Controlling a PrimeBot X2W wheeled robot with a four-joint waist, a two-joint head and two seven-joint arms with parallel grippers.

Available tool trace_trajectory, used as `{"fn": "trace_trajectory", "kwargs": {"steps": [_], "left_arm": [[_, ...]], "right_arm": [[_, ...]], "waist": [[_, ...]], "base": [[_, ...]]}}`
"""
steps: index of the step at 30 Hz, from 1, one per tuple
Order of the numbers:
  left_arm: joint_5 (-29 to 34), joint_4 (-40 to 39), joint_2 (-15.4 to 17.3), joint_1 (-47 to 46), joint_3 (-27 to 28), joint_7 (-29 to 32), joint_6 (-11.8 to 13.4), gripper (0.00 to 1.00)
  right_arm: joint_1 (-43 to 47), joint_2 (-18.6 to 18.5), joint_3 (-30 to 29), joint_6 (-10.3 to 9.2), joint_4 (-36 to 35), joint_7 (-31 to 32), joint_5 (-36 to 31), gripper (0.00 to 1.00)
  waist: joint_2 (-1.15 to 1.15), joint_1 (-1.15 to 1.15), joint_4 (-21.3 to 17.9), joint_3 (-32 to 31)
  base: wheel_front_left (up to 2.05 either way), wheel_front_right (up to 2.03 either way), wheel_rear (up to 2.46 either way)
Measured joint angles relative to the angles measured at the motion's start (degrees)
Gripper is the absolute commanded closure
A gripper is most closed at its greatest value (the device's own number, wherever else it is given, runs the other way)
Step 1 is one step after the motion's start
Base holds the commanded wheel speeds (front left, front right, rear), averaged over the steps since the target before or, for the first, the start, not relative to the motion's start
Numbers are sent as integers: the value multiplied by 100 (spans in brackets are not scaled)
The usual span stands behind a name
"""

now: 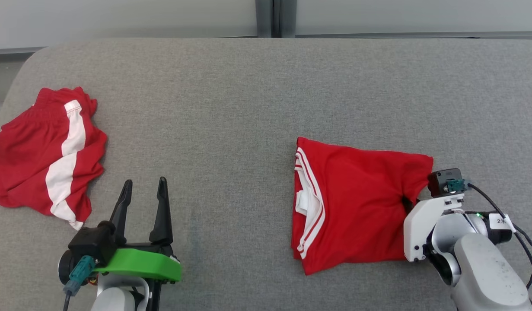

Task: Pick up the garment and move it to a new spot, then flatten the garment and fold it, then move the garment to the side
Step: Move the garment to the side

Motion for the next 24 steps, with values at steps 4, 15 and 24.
{"fn": "trace_trajectory", "kwargs": {"steps": [4, 15, 24], "left_arm": [[-36, -73, -1, -53, -14, -1, 8, 0], [304, -331, -3, -446, -19, 0, -34, 0], [724, -602, -7, -909, -16, -1, -179, 0]], "right_arm": [[-226, -369, 569, 13, -142, 119, -32, 100], [-1764, -1363, 1491, 7, -190, -73, 121, 100], [-2594, -2026, 1218, 8, 292, -533, -229, 100]], "waist": [[0, 0, -155, 63], [0, 0, -907, 442], [0, 0, -1583, 1053]], "base": [[0, 0, 0], [0, 0, 0], [0, 0, 0]]}}
